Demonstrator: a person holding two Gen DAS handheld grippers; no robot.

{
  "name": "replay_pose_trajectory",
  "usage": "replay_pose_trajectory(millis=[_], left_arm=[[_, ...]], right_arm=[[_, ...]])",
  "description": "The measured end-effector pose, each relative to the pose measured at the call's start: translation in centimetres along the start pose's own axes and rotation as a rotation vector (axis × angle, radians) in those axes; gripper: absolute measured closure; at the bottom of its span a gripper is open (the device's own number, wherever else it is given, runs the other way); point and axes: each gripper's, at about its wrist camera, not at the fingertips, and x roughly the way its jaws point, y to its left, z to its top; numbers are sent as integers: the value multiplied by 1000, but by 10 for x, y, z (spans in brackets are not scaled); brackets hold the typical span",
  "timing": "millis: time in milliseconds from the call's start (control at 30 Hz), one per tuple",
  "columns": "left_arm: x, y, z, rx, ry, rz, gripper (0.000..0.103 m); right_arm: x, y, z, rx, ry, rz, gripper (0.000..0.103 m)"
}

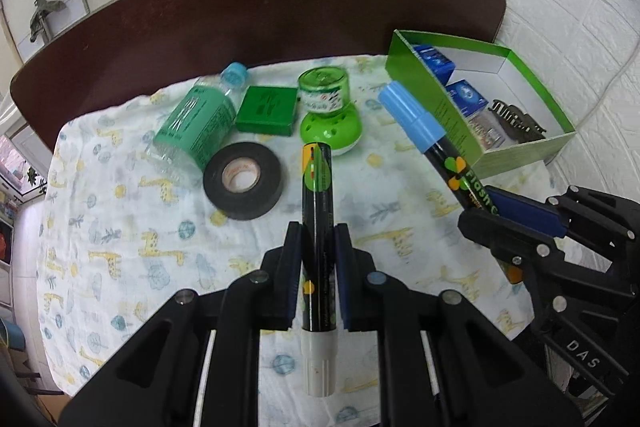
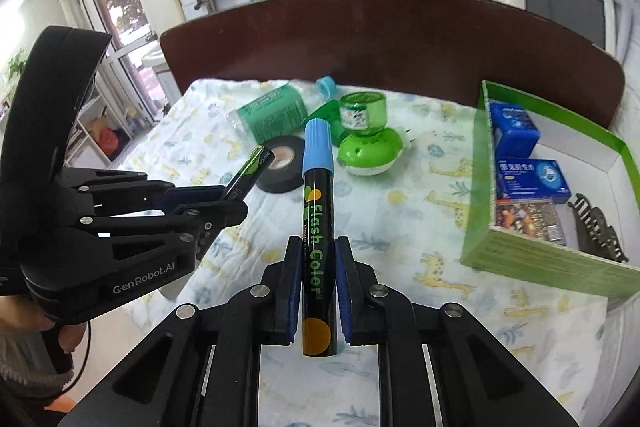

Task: Organize rigid objects
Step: 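Carry both markers into the green box and open both grippers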

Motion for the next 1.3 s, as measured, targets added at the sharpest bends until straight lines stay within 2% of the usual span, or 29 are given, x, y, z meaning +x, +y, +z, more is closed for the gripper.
replay_pose_trajectory(millis=[200,333,433,633,733,900,1200,1233,1300], left_arm=[[-15,-51,41,85,-64,-55,89],[-18,-93,71,146,-108,-101,89],[-9,-124,94,183,-104,-144,89],[37,-179,133,221,-68,-194,89],[67,-198,148,203,-19,-191,89],[111,-209,158,115,89,-195,89],[142,-217,155,106,163,-179,89],[143,-218,154,111,167,-175,87],[140,-216,150,124,167,-165,69]], right_arm=[[-40,-59,7,109,-99,-107,86],[-53,-118,7,237,-128,-192,86],[-57,-158,4,307,-135,-265,86],[-46,-206,4,360,-107,-329,86],[-35,-225,4,384,-86,-348,86],[-17,-253,2,424,-50,-367,86],[4,-274,-2,449,-5,-437,86],[6,-274,-3,451,4,-438,86],[5,-270,-3,455,-4,-453,86]])
